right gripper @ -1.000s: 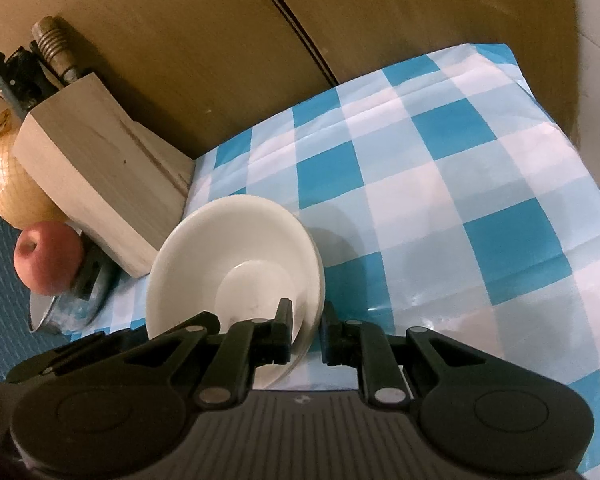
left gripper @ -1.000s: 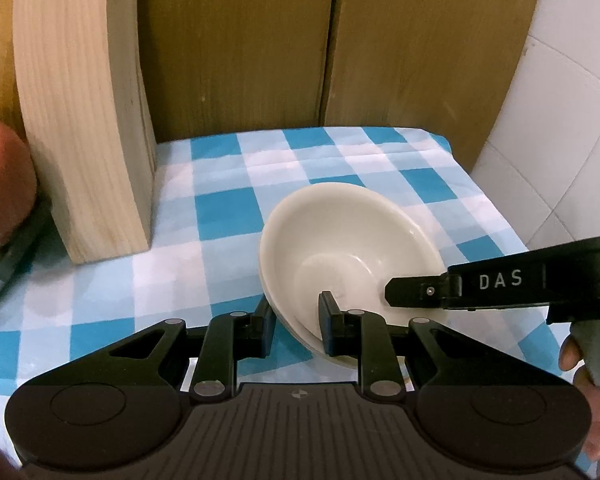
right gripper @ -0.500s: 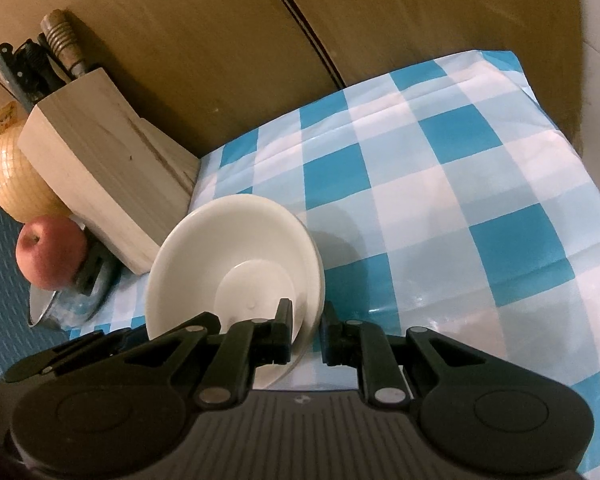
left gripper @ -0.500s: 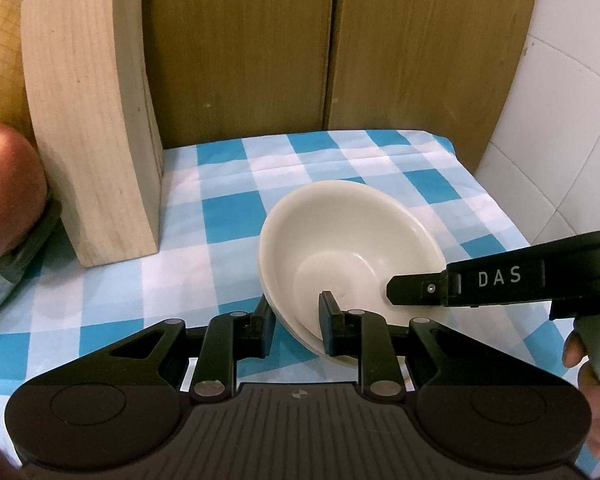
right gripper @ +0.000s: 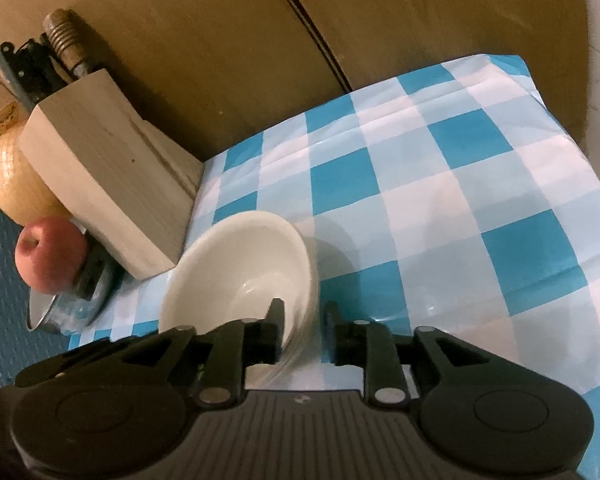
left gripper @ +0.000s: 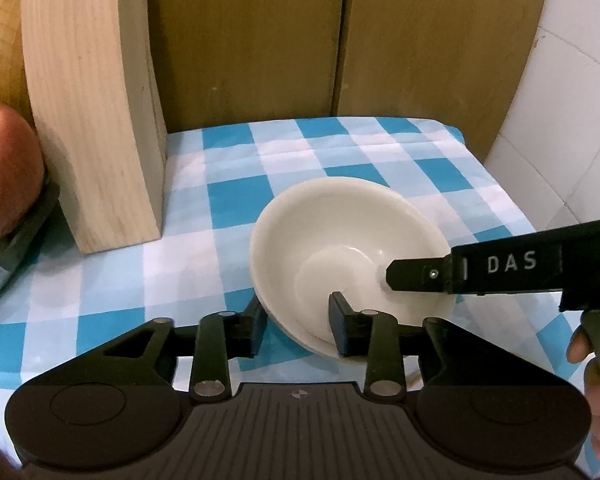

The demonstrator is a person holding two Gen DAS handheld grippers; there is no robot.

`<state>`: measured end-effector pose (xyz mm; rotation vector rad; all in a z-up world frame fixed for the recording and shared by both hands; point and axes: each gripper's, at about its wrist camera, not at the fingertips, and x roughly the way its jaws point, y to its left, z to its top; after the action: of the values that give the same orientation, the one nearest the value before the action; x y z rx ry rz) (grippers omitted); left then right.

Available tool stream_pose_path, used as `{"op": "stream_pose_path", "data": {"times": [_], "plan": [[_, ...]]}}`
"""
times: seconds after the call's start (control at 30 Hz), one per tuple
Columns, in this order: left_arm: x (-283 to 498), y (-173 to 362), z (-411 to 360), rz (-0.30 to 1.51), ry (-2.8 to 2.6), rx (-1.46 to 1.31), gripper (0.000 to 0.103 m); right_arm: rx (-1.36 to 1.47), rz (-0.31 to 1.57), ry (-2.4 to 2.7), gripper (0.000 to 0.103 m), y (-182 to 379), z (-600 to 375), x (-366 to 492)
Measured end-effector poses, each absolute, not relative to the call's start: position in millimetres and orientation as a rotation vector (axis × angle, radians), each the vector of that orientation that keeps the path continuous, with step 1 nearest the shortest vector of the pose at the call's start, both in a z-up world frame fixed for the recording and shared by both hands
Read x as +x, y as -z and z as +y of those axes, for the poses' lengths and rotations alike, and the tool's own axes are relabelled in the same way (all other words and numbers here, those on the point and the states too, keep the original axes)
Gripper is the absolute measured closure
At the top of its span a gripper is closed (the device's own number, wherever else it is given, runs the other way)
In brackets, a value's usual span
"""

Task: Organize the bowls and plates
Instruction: 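Carry the last bowl over the stacked bowls with the right gripper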

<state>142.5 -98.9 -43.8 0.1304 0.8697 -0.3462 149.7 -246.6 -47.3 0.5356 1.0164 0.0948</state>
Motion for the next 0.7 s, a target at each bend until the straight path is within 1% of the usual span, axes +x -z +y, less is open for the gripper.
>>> {"op": "stream_pose_path", "data": {"times": [0.07, 0.1, 0.2, 0.23, 0.3, 0.37, 0.4, 0.47, 0.53, 0.7], "plan": [[142.1, 43.8, -98.1, 0.847, 0.33, 0.147, 0.04, 0.548, 1.021, -0.086, 0.081, 49.3, -248.0, 150.9], [142.1, 43.6, -98.0, 0.839, 0.325, 0.154, 0.038, 0.552, 1.021, -0.085, 0.081, 50.1, -248.1, 151.3], [143.0, 44.1, -97.9, 0.832, 0.321, 0.156, 0.039, 0.546, 1.021, -0.082, 0.081, 51.8, -246.0, 152.4], [143.7, 45.0, -98.0, 0.835, 0.321, 0.155, 0.04, 0.546, 1.024, -0.086, 0.081, 52.2, -245.3, 153.1], [145.6, 47.5, -98.4, 0.849, 0.323, 0.153, 0.046, 0.541, 1.03, -0.102, 0.081, 52.5, -243.3, 153.7], [147.5, 50.1, -98.2, 0.862, 0.327, 0.143, 0.063, 0.528, 1.033, -0.121, 0.088, 51.8, -240.1, 154.5], [148.5, 51.1, -98.7, 0.874, 0.333, 0.14, 0.066, 0.525, 1.034, -0.122, 0.089, 51.3, -238.6, 154.7], [147.4, 50.5, -99.3, 0.868, 0.333, 0.142, 0.069, 0.495, 1.036, -0.111, 0.09, 50.4, -235.3, 154.7], [144.5, 49.2, -101.9, 0.856, 0.333, 0.163, 0.069, 0.49, 1.034, -0.103, 0.092, 50.1, -234.5, 154.2], [140.0, 45.9, -102.3, 0.845, 0.33, 0.174, 0.07, 0.493, 1.021, -0.103, 0.092, 44.2, -234.3, 151.4]]}}
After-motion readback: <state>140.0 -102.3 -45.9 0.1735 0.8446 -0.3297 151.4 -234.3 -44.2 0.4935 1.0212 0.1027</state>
